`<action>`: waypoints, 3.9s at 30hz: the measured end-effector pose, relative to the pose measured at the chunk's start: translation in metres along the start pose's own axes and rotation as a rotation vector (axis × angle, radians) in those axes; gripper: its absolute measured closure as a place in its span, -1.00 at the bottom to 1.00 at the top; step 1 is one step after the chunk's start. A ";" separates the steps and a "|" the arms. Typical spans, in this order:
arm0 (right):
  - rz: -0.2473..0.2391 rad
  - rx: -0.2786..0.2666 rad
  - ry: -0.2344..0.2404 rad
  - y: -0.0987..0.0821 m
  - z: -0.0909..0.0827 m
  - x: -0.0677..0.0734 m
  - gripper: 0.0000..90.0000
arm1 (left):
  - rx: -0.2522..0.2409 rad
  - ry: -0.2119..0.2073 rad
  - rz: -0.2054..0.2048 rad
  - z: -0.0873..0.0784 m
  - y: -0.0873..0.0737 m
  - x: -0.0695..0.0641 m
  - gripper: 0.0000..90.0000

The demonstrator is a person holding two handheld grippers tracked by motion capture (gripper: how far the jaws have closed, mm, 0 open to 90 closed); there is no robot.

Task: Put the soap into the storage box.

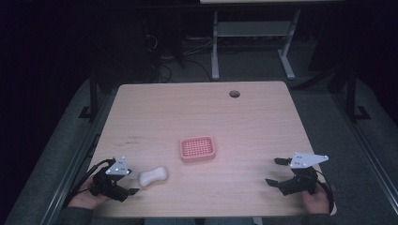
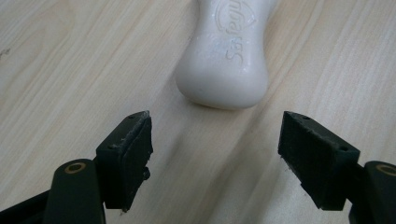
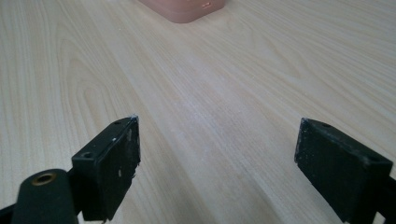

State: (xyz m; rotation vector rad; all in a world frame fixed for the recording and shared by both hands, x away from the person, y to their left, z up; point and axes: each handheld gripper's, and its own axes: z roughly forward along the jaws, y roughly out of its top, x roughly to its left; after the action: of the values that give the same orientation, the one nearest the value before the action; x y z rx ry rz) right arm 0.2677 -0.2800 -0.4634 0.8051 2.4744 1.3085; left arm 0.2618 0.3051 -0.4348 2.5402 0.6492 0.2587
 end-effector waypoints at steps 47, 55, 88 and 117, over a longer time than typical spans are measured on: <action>-0.011 0.004 0.002 0.001 0.003 -0.001 -0.70 | -0.014 -0.013 0.051 0.006 0.020 -0.003 -0.43; -0.011 0.004 0.005 0.002 0.003 0.000 -0.70 | -0.013 -0.018 0.062 0.009 0.026 -0.002 -0.43; -0.010 0.006 0.003 0.002 0.004 0.000 -0.70 | 0.008 -0.043 0.092 0.030 0.047 -0.002 -0.40; -0.017 0.007 0.004 0.003 0.004 0.001 -0.70 | 0.031 -0.075 0.086 0.039 0.048 0.003 -0.07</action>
State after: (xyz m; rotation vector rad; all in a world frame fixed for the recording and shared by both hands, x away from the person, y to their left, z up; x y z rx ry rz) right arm 0.2698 -0.2750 -0.4632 0.7818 2.4848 1.2983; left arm 0.2952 0.2537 -0.4428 2.5969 0.5206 0.1838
